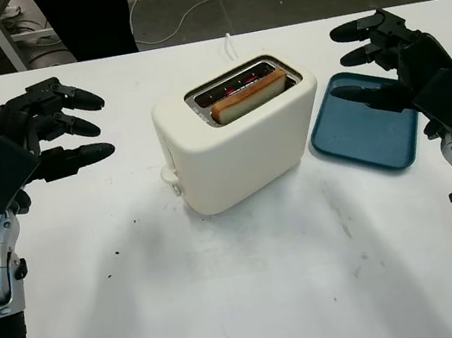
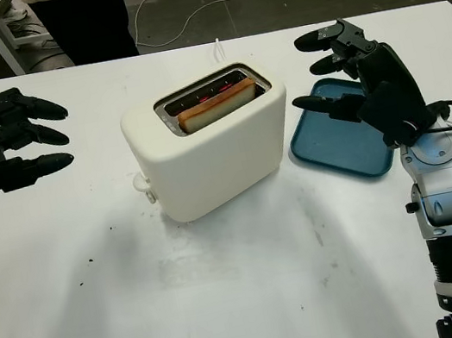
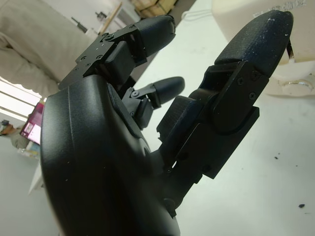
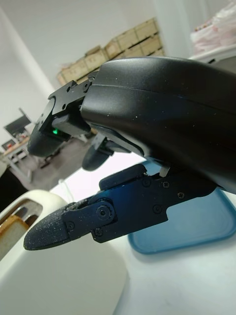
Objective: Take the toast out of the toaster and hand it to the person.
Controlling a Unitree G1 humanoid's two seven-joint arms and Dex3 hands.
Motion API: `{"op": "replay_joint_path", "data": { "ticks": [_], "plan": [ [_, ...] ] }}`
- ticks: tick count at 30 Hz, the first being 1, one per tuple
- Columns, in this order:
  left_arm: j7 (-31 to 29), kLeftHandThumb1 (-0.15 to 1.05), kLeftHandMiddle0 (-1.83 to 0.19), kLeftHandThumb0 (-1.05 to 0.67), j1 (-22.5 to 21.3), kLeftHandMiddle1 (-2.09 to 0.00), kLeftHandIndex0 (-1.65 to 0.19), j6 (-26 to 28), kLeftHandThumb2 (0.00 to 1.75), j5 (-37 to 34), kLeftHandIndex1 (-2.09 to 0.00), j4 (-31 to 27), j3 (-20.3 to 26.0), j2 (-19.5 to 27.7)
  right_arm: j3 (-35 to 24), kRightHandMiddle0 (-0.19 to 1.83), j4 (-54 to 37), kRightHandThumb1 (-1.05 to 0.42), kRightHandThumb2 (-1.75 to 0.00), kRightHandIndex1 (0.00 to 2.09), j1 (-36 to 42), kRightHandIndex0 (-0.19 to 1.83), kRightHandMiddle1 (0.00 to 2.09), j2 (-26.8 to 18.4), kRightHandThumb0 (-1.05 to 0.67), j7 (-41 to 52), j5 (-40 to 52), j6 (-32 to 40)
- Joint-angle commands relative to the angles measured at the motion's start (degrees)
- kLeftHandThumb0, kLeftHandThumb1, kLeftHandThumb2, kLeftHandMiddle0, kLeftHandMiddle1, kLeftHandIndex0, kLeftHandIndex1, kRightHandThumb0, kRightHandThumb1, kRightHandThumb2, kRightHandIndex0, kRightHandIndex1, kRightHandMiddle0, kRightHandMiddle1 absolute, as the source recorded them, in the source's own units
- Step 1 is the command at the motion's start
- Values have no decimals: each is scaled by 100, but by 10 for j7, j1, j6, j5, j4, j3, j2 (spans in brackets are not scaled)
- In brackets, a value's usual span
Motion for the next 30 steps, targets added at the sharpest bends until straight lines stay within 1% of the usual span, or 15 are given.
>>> {"op": "replay_joint_path", "data": {
  "ticks": [1, 30],
  "plan": [
    [0, 63, -57, -105, 3, -109, -58, -8, 0, -1, -93, -3, 0, 0, 2, 18, -2, -80, 0, 116, -4, 9, 83, 3, -70, 0, 1, -5],
    [1, 63, -59, -105, 1, -108, -59, -5, 0, -1, -93, -5, -1, -1, 3, 17, -1, -80, 0, 115, -6, 9, 82, 3, -69, -1, 0, -2]
  ]
}}
